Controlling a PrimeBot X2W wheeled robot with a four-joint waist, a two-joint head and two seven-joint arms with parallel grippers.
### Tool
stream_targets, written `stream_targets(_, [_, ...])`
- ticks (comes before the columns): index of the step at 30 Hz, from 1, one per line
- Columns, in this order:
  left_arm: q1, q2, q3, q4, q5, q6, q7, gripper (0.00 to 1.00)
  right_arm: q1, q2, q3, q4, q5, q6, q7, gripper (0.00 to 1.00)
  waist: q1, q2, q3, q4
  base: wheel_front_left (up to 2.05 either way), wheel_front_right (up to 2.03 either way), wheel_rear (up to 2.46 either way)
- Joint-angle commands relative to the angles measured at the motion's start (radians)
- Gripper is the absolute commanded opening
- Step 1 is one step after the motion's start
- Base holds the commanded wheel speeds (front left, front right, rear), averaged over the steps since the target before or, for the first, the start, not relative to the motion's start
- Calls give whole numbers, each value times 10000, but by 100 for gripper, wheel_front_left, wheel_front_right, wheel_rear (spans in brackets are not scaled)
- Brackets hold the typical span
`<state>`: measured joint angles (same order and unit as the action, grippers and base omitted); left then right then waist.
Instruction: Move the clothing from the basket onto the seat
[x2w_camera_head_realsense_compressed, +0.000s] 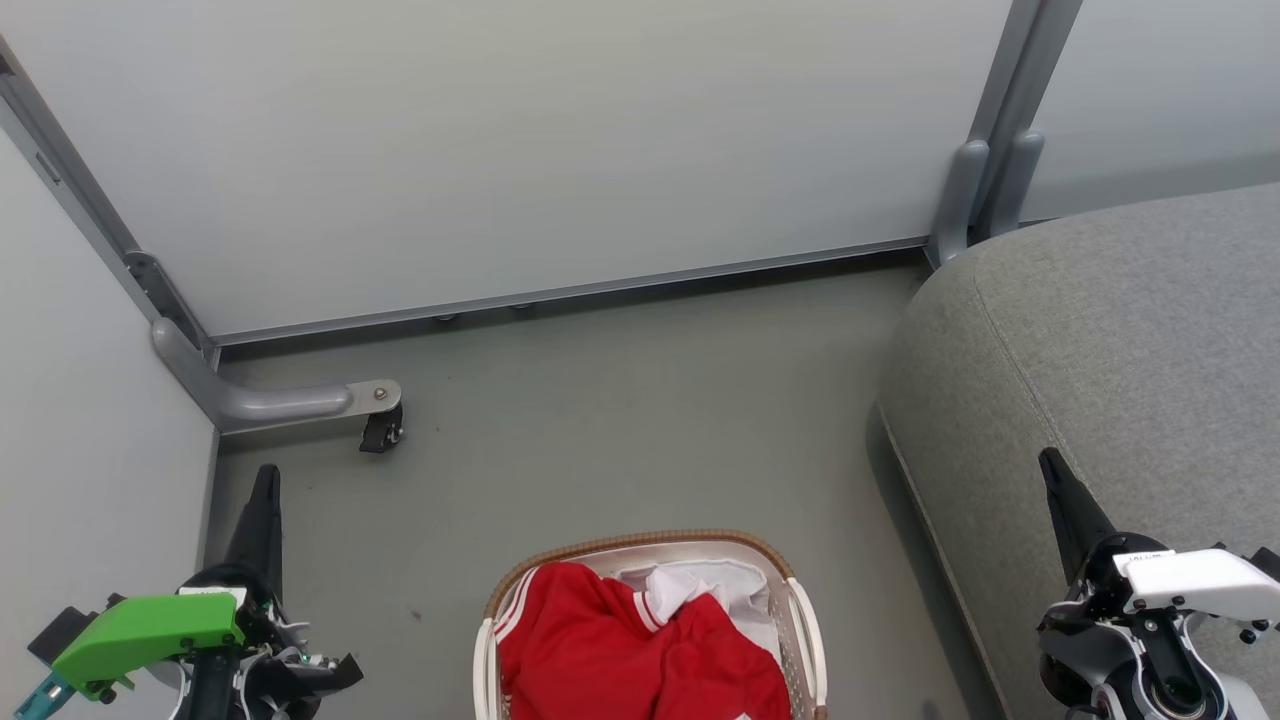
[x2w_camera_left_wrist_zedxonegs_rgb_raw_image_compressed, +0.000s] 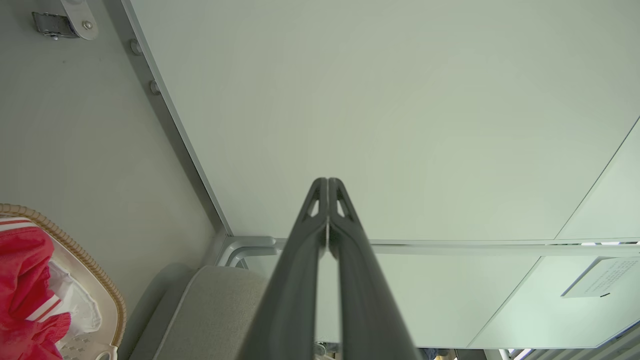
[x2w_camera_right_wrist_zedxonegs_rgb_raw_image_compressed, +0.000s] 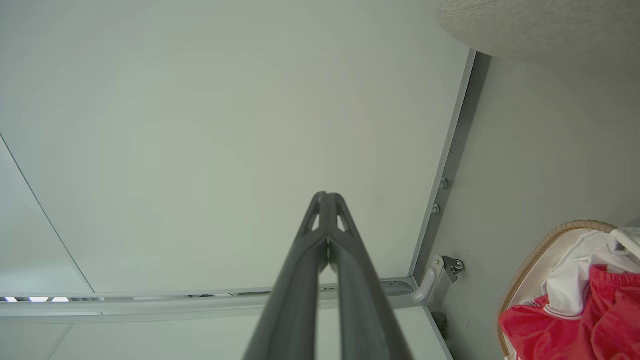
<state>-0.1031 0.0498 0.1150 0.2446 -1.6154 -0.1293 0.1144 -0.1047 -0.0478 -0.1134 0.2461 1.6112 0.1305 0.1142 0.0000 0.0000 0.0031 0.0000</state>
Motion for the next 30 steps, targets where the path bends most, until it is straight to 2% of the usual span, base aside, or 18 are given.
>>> stream_targets(1, [-117, 14, 3, -13, 62, -45, 13, 0, -82, -57, -13, -38, 32, 3, 22, 0, 0, 0, 0, 0, 0, 0, 0])
stream_targets(30, [-117, 14, 3, -13, 63, -45, 13, 0, -82, -57, -13, -37, 32, 3, 22, 0, 0, 0, 0, 0, 0, 0, 0])
